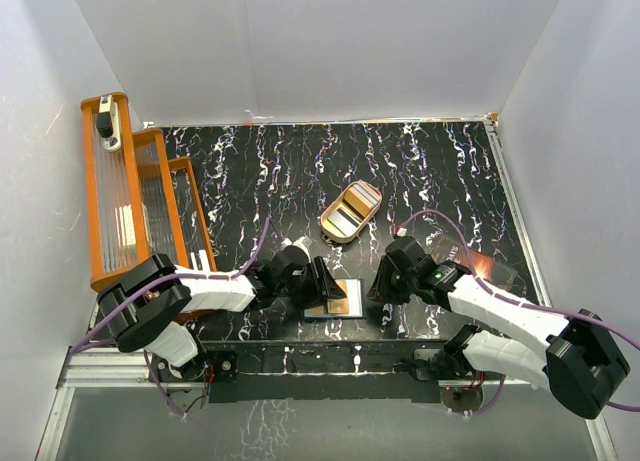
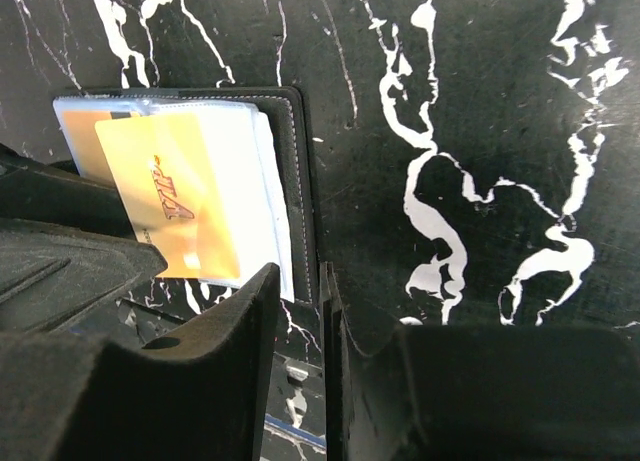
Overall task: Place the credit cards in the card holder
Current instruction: Insert the credit card into the card holder.
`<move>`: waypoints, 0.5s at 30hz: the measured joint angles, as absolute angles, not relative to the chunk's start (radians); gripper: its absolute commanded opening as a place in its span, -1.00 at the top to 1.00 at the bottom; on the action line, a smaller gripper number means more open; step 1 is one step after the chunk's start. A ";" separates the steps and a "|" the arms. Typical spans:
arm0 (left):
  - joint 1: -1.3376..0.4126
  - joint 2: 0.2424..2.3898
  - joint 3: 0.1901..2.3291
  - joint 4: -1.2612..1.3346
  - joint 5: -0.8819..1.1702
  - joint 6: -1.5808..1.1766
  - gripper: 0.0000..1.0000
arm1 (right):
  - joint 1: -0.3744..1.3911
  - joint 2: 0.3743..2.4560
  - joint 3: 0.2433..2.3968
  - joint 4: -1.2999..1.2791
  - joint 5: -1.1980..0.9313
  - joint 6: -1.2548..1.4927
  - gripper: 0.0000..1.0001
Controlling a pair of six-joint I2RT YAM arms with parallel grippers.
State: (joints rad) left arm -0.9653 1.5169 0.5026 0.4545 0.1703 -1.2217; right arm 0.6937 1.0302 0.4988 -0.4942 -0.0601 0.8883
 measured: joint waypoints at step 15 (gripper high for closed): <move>-0.966 1.467 0.606 0.191 0.096 -1.081 -0.18 | 0.694 1.120 0.448 -0.308 -0.189 0.885 0.56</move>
State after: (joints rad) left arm -0.9661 1.4666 0.6056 0.1905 0.0959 -1.0809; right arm 0.6937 1.1202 0.4480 -0.3080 -0.1894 0.8852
